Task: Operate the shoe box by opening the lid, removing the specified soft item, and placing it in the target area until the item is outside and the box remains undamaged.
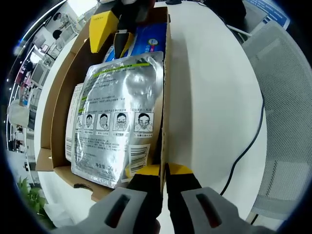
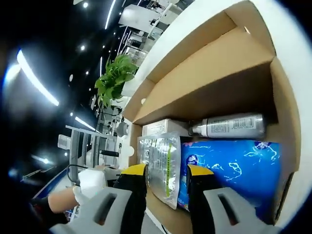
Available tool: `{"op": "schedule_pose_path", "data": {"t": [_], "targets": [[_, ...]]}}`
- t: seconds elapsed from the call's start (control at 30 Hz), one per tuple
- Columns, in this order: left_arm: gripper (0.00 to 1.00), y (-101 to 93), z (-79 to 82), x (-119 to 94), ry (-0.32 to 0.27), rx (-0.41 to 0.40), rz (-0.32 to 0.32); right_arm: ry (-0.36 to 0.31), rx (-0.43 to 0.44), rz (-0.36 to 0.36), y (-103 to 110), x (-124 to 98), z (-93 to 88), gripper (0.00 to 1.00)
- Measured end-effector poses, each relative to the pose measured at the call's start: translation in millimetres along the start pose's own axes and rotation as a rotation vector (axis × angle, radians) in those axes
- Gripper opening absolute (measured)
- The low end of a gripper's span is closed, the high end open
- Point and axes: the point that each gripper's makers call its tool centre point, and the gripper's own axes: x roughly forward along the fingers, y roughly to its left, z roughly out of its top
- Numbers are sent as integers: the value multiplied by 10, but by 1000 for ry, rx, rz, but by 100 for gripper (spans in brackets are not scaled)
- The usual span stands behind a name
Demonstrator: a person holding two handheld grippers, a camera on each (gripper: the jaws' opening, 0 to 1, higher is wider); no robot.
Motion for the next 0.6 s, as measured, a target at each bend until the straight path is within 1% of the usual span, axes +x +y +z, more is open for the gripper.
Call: {"op": "schedule_pose_path", "data": {"t": [0.07,0.1,0.17,0.23,0.37,0.47,0.57,0.6], "targets": [[1,0,0,0,1,-1,-1,12,7,15,16,38,-32,25],[1,0,1,-2,1,-1,-2,41,8,33,39,76,-78,24],[1,4,-1,2,1,-1,-2,36,-18,15,29,95,-101,23],[1,5,-5,2,3,-2,-3,36,-25,-13,-10,89,-105,18],[1,11,-17,-1,3,1,-3,29,-18,2,-7,104,-81,18],[1,13,-22,2,3,0,-3,29,-12,12,39,94,-100,18],[1,13,-25,4,5,0,-5,34,12,43,110,68,-104,15],[1,11,-24,2,5,0,-5,30,14,68,157,46,-95,14]]}}
